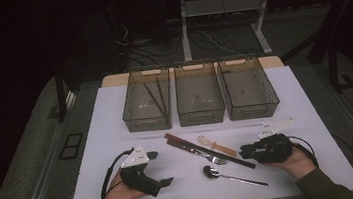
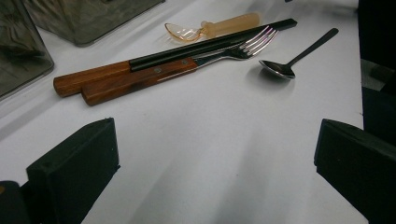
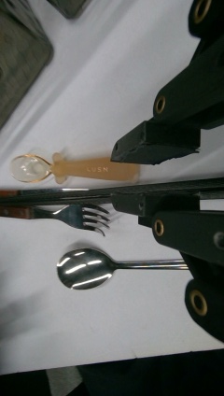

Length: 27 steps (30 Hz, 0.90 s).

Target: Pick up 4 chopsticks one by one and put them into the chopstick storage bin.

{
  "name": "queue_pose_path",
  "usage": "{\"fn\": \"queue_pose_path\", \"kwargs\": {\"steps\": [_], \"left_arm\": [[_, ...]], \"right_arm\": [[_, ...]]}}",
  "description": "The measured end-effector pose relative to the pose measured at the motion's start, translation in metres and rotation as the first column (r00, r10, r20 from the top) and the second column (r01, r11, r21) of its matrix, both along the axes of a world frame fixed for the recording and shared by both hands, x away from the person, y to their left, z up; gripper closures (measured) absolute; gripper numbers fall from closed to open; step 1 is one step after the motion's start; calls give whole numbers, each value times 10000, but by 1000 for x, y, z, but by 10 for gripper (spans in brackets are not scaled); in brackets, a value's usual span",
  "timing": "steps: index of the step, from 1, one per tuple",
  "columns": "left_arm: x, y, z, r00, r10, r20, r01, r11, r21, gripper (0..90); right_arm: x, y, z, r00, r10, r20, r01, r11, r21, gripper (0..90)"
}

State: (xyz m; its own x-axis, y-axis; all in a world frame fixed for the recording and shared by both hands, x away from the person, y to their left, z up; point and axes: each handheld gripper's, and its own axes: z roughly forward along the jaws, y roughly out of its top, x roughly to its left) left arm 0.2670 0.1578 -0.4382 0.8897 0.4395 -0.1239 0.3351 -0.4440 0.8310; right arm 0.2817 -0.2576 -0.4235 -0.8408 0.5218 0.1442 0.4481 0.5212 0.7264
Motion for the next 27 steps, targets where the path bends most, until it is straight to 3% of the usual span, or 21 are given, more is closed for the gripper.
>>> {"fn": "queue_pose_path", "kwargs": {"steps": [13, 27], "left_arm": [[0, -1, 0, 10000, 9, -6, -9, 10000, 11, 0], [0, -1, 0, 10000, -11, -18, 11, 10000, 33, 0]], "right_arm": [[4, 8, -12, 9988, 397, -288, -416, 9969, -668, 807], [5, 12, -16, 9977, 570, -358, -601, 9937, -942, 807]]}}
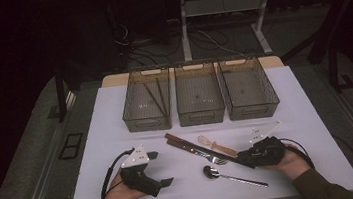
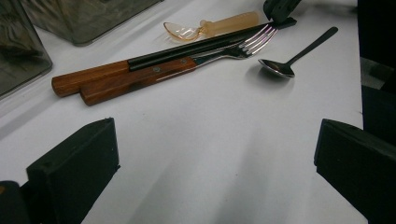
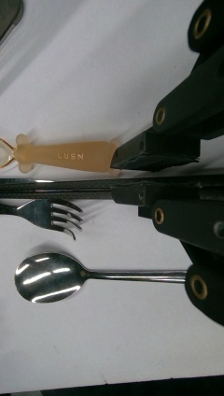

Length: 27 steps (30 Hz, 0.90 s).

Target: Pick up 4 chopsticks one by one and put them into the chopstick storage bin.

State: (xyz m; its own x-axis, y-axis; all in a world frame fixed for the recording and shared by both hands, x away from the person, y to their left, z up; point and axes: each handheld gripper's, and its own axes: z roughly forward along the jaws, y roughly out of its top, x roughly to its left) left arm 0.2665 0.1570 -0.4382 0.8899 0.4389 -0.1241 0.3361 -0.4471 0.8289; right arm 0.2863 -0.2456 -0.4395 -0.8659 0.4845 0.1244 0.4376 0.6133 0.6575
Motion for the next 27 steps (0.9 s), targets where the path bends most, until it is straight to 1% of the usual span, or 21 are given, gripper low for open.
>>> {"fn": "queue_pose_path", "kwargs": {"steps": [6, 13, 15, 18, 20, 22, 27], "left_arm": [[0, 0, 0, 10000, 1, 7, -1, 10000, 8, 0], [0, 0, 0, 10000, -13, 10, 13, 10000, 6, 0], [0, 0, 0, 10000, -12, 6, 12, 10000, 3, 0], [0, 0, 0, 10000, -20, 6, 20, 10000, 12, 0], [0, 0, 0, 10000, -17, 11, 17, 10000, 16, 0], [0, 0, 0, 10000, -20, 9, 20, 10000, 17, 0], [0, 0, 0, 10000, -29, 5, 29, 10000, 21, 0]], "right_arm": [[0, 0, -1, 10000, -50, 7, 51, 9999, -94, 808], [1, 1, -2, 10000, 24, -78, -26, 9998, -189, 812], [1, 1, -4, 10000, 17, -83, -19, 9996, -296, 812], [1, 1, -4, 10000, 82, -23, -83, 9995, -316, 814], [0, 1, -4, 9999, 114, 81, -111, 9991, -411, 821], [0, 2, -4, 9998, 131, 118, -126, 9990, -430, 840], [0, 2, -4, 9996, 218, 182, -209, 9987, -461, 849]]}}
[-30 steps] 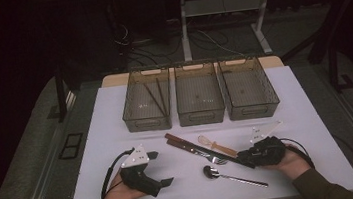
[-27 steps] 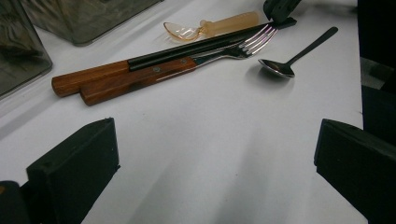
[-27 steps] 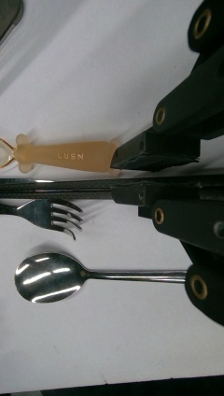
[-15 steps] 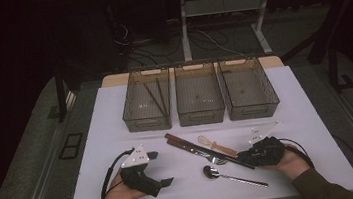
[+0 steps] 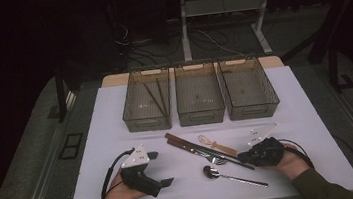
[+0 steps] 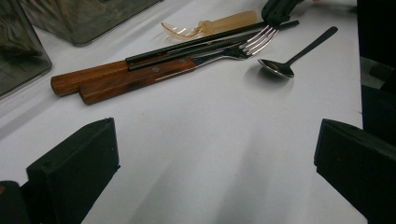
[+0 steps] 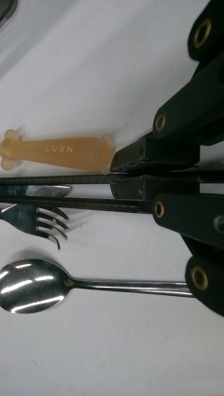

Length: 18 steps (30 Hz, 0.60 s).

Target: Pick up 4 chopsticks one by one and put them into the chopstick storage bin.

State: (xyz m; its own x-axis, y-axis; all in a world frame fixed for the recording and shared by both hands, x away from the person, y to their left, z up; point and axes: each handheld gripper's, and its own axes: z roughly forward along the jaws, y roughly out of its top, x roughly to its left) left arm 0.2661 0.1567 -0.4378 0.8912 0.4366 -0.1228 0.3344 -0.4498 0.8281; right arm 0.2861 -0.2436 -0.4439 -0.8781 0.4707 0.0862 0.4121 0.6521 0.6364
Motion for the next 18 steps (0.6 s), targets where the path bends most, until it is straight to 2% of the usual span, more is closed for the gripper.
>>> {"fn": "queue_pose_path", "kwargs": {"steps": [9, 18], "left_arm": [[0, 0, 1, 10000, -30, -3, 30, 10000, 17, 0], [0, 0, 1, 10000, 0, 18, 0, 10000, -32, 0]], "right_arm": [[0, 0, 1, 9998, 174, 81, -173, 9998, -18, 853], [-2, -6, 11, 9997, 100, 233, -111, 9988, 486, 855]]}}
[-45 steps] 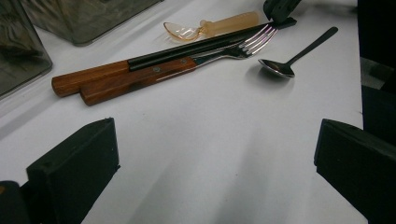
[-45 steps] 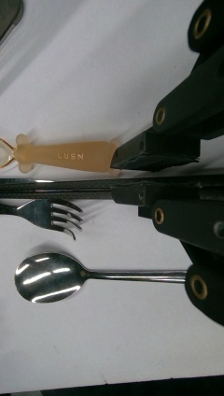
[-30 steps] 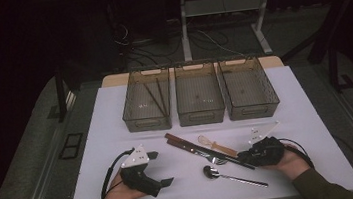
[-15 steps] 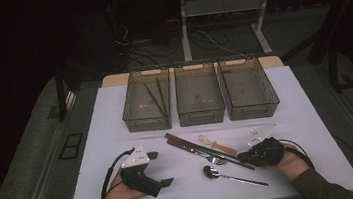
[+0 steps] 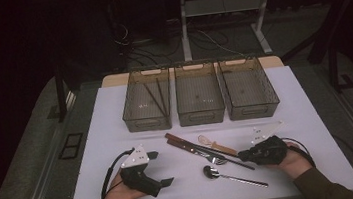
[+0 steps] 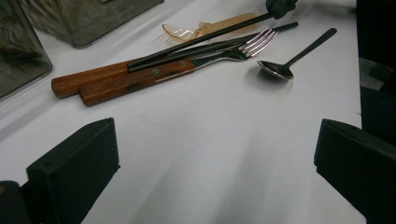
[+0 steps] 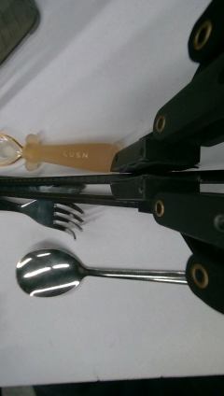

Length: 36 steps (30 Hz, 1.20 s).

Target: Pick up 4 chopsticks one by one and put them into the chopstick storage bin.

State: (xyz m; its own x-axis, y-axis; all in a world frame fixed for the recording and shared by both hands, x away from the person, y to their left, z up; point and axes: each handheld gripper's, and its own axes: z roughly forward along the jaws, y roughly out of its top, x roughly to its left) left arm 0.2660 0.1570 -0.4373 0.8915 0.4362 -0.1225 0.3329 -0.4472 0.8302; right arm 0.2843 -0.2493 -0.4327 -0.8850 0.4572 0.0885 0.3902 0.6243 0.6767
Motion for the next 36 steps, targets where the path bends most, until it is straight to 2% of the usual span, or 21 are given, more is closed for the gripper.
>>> {"fn": "queue_pose_path", "kwargs": {"steps": [12, 22, 36], "left_arm": [[0, 0, 0, 10000, -14, 1, 14, 10000, -1, 0], [0, 0, 0, 10000, -18, 12, 18, 10000, 10, 0], [1, 0, -1, 10000, 55, 27, -55, 10000, 29, 0]], "right_arm": [[1, -8, 10, 9999, -99, 83, 91, 9957, 926, 855], [1, -14, 19, 9999, -112, 40, 102, 9798, 1997, 855], [5, -17, 31, 9985, -436, 329, 344, 9699, 2411, 855]]}}
